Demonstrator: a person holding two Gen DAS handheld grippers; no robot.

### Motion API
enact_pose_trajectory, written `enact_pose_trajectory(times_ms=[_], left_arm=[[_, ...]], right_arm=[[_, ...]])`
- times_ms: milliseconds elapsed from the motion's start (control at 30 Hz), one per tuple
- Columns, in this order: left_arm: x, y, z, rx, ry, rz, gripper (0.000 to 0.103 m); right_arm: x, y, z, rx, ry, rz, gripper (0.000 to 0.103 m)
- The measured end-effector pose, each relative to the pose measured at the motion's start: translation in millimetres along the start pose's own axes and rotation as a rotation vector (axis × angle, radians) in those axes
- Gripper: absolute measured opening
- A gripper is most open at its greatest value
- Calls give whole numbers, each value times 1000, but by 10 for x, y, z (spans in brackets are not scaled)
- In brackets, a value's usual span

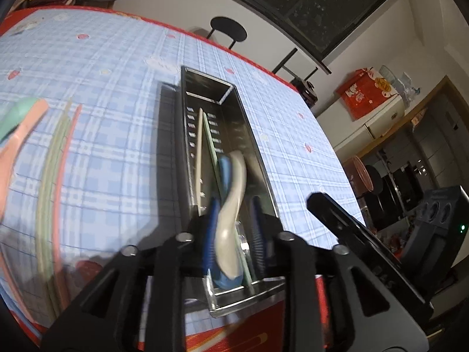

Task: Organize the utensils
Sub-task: 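Lower both spoons into the steel basket and open both tools, then move both tools back to the utensil pile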

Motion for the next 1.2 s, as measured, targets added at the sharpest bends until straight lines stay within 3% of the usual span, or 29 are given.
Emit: enact_pose_trajectory(times_ms=[33,200,267,400,567,967,1200], left_arm=[[-53,-37,20,9,-9,-23,34],[-413,-226,119,58,-64,-153,72],[-577,-288,160,81,-88,-203,93],[-932,-396,303,164,-174,-290,97],[-1226,-407,634,227,-298,-318,97],[-1610,-195,1736,227,-502,-281,97],[-1529,9,1945,251,-483,-209,97]], right_arm=[[-22,-8,7,-1,3,-8,47],[-181,-72,73,-5,15,-63,90],[-229,-103,120,-5,9,-80,97],[-259,-145,264,-16,9,-96,97],[-169,-137,552,-79,2,-76,97],[364,94,1266,-162,-89,41,97],[674,308,1615,-227,-124,120,97]])
Point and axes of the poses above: each gripper's, at about its wrist camera, not at the fingertips, and x roughly the way its jaws point, z to its left, y to its underside, the point moved 5 cm from there along x, roughly the way its jaws point, and after that the axes turned 6 degrees about -y, right-handed, at the moved point
